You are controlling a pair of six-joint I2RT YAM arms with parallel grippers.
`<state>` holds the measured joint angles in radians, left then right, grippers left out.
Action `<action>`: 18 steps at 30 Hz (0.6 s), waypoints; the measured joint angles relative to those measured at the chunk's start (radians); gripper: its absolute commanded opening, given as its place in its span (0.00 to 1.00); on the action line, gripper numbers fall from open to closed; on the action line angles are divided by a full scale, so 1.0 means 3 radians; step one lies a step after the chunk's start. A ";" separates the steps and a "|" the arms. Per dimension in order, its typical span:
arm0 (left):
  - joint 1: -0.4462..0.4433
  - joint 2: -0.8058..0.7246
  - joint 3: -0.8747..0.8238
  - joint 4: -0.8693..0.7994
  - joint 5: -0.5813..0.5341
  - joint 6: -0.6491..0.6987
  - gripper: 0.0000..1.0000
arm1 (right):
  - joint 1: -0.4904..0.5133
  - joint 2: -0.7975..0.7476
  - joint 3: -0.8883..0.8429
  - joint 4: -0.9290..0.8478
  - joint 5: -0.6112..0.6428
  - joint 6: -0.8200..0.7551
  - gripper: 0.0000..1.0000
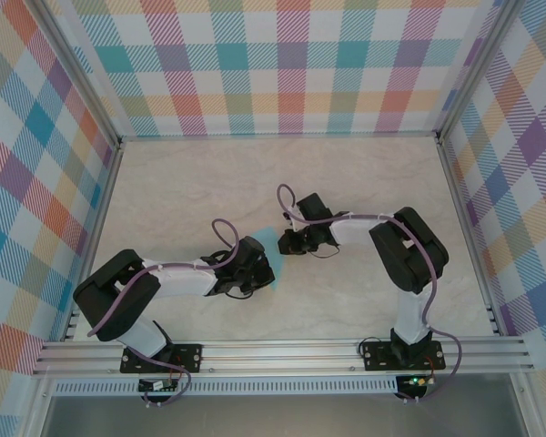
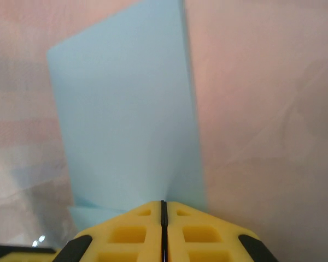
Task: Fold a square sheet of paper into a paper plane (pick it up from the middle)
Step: Third fold the triangle at the center of the table, then rotate the paper at the center of the table.
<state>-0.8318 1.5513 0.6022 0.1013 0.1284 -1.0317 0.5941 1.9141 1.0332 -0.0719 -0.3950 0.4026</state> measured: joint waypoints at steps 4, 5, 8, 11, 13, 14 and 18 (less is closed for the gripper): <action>0.0000 0.0000 0.0022 -0.0047 -0.0005 0.0011 0.00 | -0.0126 0.0028 0.0118 -0.0006 0.0182 -0.0005 0.10; 0.0000 0.0000 0.0032 -0.0069 -0.0009 0.0018 0.00 | -0.0151 0.0028 0.0142 -0.0003 0.0228 -0.0003 0.10; 0.0000 0.0000 0.0058 -0.0121 -0.0011 0.0053 0.00 | -0.0170 0.0005 0.0160 -0.0015 0.0298 0.0000 0.12; 0.0000 -0.0014 0.0085 -0.0202 -0.0029 0.0127 0.00 | -0.0164 -0.0058 0.0163 -0.0056 0.0284 0.0000 0.13; 0.0000 -0.0064 0.0094 -0.0318 -0.0060 0.0189 0.02 | -0.0148 -0.0083 0.0198 -0.0098 0.0244 0.0003 0.13; 0.0000 -0.0104 0.0095 -0.0399 -0.0085 0.0215 0.04 | -0.0141 -0.0083 0.0243 -0.0132 0.0231 0.0003 0.13; 0.0000 -0.0295 0.0094 -0.0711 -0.0205 0.0281 0.14 | -0.0036 -0.0055 0.0464 -0.0235 0.0197 0.0011 0.14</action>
<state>-0.8318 1.4628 0.6304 -0.1120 0.0669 -0.9474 0.5835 1.8977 1.1725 -0.1425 -0.3359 0.4061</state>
